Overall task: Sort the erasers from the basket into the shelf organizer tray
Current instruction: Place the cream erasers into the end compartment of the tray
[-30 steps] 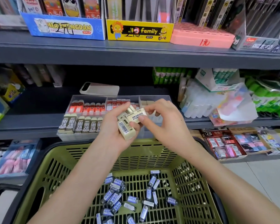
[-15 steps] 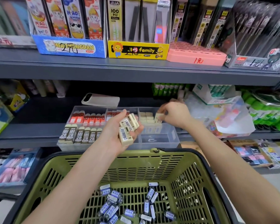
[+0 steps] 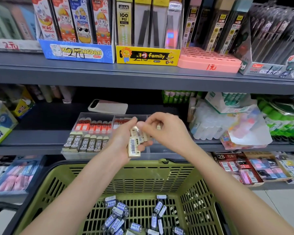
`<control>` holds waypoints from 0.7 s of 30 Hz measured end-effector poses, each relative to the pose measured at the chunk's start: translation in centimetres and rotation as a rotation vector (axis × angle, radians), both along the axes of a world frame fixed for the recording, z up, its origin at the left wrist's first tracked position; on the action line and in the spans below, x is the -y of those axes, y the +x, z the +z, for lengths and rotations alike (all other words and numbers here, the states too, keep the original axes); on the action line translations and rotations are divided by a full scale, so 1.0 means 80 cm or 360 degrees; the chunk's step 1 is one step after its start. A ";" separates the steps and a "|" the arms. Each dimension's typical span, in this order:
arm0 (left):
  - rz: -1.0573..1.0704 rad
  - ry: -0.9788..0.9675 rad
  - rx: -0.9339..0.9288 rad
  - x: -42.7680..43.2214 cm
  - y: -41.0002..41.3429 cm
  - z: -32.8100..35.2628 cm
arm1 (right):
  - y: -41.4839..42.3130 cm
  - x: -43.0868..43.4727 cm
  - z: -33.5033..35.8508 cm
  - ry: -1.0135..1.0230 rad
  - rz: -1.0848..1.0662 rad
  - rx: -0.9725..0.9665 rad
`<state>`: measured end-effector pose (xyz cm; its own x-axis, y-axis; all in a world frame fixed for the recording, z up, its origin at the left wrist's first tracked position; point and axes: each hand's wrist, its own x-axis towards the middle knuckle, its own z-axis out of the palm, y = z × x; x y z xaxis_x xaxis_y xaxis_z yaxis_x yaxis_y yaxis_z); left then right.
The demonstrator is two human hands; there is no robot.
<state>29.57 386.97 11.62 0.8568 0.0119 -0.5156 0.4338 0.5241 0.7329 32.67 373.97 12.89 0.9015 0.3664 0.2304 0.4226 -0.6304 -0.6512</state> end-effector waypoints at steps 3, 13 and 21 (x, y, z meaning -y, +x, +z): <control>-0.0034 0.0091 0.0017 0.005 0.000 0.001 | 0.003 0.000 0.005 0.0062 0.0032 -0.0227; 0.0111 -0.0465 -0.0350 -0.018 0.010 -0.001 | 0.102 0.082 -0.036 -0.0249 -0.0454 -0.0089; 0.0048 -0.0682 -0.0383 -0.022 0.011 -0.005 | 0.103 0.071 -0.073 -0.0609 -0.0419 0.0107</control>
